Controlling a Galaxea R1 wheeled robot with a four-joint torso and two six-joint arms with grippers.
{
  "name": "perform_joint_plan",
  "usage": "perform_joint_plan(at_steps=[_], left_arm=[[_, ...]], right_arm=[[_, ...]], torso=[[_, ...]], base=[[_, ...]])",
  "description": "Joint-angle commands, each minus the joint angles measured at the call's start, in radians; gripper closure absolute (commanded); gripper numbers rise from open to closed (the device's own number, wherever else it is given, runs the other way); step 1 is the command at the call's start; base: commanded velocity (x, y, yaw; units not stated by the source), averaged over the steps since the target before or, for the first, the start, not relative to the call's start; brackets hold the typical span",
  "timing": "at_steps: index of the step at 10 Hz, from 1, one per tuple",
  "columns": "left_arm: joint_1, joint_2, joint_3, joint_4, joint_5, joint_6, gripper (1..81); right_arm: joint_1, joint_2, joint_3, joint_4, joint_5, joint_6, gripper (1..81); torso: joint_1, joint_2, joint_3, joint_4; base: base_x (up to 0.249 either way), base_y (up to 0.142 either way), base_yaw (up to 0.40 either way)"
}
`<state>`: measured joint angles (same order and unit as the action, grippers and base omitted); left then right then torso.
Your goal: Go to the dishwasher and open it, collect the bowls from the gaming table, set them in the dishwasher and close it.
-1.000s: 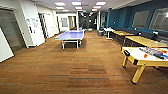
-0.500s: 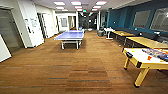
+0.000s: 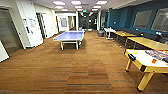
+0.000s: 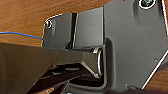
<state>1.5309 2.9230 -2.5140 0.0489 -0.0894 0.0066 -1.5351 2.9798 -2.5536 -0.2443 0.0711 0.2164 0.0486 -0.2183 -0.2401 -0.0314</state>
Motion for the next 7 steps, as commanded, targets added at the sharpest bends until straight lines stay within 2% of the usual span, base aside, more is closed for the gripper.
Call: perform_joint_plan(at_steps=[1, 7], left_arm=[[-0.033, -0.005, 0.007, 0.006, 0.056, 0.009, 1.0], [-0.034, -0.004, 0.007, 0.008, 0.056, 0.009, 1.0]], right_arm=[[0.035, 0.000, 0.007, -0.006, -0.048, -0.003, 1.0], [0.037, 0.000, 0.006, -0.007, -0.048, -0.003, 1.0]], torso=[[0.000, 0.000, 0.000, 0.000], [-0.001, 0.000, 0.000, 0.000]], base=[[0.201, 0.000, 0.000], [0.202, 0.000, 0.000]])
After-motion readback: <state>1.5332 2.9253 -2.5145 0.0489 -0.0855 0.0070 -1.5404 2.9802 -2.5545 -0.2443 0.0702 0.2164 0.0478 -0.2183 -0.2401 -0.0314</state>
